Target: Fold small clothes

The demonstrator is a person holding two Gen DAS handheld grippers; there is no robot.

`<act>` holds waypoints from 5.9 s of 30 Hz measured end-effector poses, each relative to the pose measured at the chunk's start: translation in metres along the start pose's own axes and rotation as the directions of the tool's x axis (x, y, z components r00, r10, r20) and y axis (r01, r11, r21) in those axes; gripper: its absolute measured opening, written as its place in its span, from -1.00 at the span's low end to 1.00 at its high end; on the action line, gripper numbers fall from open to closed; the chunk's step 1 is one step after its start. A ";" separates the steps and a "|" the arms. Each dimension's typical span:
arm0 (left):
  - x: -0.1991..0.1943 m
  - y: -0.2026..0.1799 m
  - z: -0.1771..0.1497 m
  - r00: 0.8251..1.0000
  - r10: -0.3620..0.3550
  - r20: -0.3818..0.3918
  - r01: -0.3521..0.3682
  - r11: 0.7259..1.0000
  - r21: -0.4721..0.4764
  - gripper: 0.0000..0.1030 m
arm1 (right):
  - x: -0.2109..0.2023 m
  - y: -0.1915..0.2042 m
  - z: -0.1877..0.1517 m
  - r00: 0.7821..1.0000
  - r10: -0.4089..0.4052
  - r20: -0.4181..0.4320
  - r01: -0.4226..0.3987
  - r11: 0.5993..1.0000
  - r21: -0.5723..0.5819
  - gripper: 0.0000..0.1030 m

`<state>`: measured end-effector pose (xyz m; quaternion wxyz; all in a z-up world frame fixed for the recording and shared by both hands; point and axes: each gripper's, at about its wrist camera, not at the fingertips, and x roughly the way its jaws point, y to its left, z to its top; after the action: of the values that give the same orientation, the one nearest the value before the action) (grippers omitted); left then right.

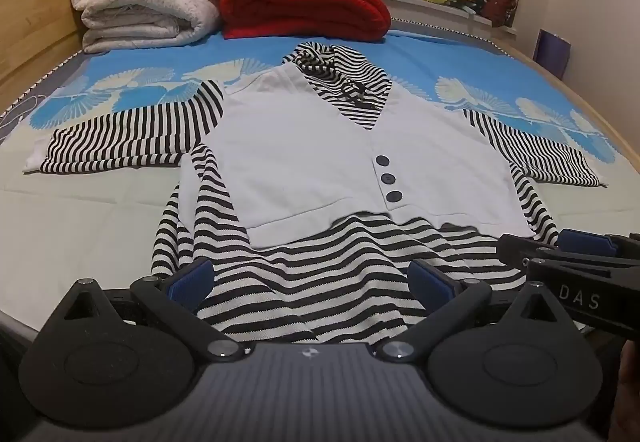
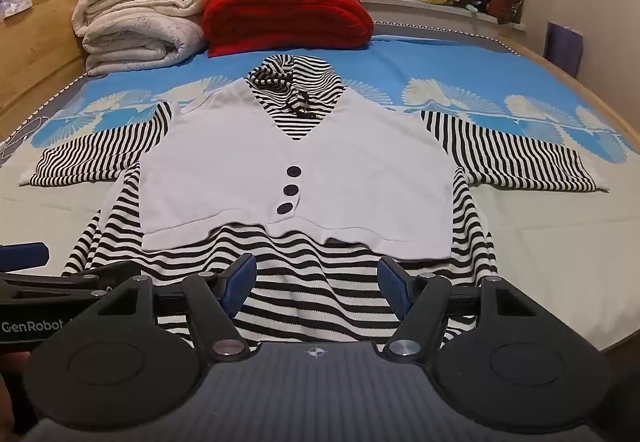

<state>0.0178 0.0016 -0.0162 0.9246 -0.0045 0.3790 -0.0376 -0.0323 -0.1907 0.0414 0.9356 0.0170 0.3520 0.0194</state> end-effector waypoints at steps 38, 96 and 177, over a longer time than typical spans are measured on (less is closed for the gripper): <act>0.090 0.132 -0.009 0.887 0.268 -0.377 -0.350 0.921 -0.168 -0.92 | 0.079 -0.128 -0.038 0.902 -0.229 -0.367 0.372 0.843 0.388 -0.86; 0.016 0.045 0.072 0.980 0.127 0.152 -0.111 0.988 -0.109 0.56 | 0.066 -0.048 0.107 0.988 -0.042 0.149 0.037 0.999 0.035 0.32; 0.202 0.440 0.135 0.901 0.257 -0.351 -0.432 0.430 -0.793 -0.17 | 0.181 -0.020 0.208 0.997 0.038 0.075 -0.044 0.996 0.080 -0.78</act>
<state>0.2848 0.4232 -0.0775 0.7493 -0.3790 0.4201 0.3442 0.2412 -0.2053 0.0776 0.9458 0.0632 0.3177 0.0235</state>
